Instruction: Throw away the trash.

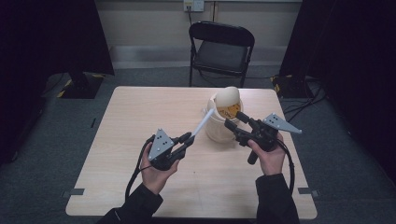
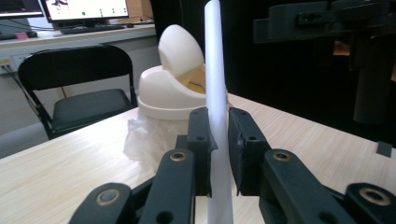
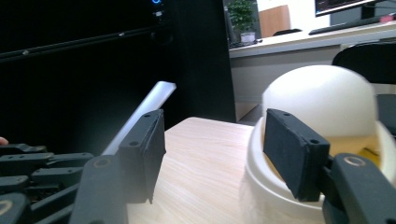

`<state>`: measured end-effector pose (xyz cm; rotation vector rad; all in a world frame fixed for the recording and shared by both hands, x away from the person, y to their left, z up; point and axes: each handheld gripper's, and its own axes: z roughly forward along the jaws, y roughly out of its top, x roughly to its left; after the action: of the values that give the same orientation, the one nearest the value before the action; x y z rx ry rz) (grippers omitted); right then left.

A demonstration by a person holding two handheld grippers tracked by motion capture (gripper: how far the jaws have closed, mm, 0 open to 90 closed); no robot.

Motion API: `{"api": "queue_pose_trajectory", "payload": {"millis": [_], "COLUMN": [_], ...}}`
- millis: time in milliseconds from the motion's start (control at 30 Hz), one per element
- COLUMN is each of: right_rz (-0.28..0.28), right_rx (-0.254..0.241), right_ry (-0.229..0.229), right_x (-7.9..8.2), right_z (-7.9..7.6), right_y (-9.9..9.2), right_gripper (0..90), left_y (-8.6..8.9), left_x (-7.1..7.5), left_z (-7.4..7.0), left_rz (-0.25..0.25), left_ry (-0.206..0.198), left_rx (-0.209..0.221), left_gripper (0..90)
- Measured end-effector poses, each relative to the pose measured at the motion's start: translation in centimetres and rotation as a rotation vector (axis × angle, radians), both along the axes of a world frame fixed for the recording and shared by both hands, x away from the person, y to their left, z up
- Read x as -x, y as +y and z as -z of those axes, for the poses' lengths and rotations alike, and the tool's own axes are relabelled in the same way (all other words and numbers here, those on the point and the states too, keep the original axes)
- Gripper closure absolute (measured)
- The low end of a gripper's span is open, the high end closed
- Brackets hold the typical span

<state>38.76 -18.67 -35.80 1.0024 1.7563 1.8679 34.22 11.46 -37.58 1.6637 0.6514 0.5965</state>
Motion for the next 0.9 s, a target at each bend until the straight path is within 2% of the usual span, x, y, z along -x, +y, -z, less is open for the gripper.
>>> {"api": "queue_pose_trajectory", "payload": {"millis": [333, 367, 433, 467, 500, 533, 600, 700, 767, 800, 867, 900], "right_rz": [-0.064, -0.087, -0.093, -0.107, -0.107, -0.124, -0.130, -0.172, -0.208, -0.208, -0.240, -0.230], "right_rx": [-0.029, -0.039, -0.042, -0.045, -0.045, -0.058, -0.064, -0.106, -0.150, -0.150, -0.184, -0.182], "right_ry": [0.028, 0.044, 0.052, 0.064, 0.064, 0.078, 0.084, 0.114, 0.132, 0.132, 0.139, 0.124], "right_x": [0.0, 0.0, 0.0, 0.0, 0.0, 0.1, 0.1, 0.2, 0.3, 0.3, 0.4, 0.5], "right_z": [0.2, 0.3, 0.4, 0.5, 0.5, 0.6, 0.6, 0.7, 0.7, 0.7, 0.5, 0.4], "right_y": [1.2, 1.5, 1.5, 1.6, 1.6, 1.7, 1.7, 1.8, 1.7, 1.7, 1.8, 1.8], "right_gripper": [44.9, 48.2, 49.2, 53.1, 53.1, 58.5, 60.7, 70.1, 75.2, 75.2, 80.2, 81.1], "left_y": [-2.3, -2.7, -2.9, -3.1, -3.1, -3.3, -3.4, -3.5, -3.4, -3.4, -3.2, -3.1], "left_x": [0.2, 0.2, 0.3, 0.3, 0.3, 0.4, 0.4, 0.5, 0.4, 0.4, 0.4, 0.4], "left_z": [0.4, 0.4, 0.4, 0.4, 0.4, 0.4, 0.4, 0.4, 0.6, 0.6, 0.7, 0.8], "left_rz": [0.044, 0.052, 0.055, 0.061, 0.061, 0.066, 0.069, 0.072, 0.071, 0.071, 0.071, 0.070], "left_ry": [-0.011, -0.012, -0.011, -0.011, -0.011, -0.010, -0.010, -0.003, 0.006, 0.006, 0.018, 0.020], "left_rx": [-0.017, -0.019, -0.017, -0.015, -0.015, -0.015, -0.012, -0.024, -0.020, -0.020, -0.019, -0.020], "left_gripper": [79.8, 79.8, 79.7, 79.8, 79.8, 79.7, 79.7, 79.7, 79.6, 79.3, 79.3, 78.8]}}
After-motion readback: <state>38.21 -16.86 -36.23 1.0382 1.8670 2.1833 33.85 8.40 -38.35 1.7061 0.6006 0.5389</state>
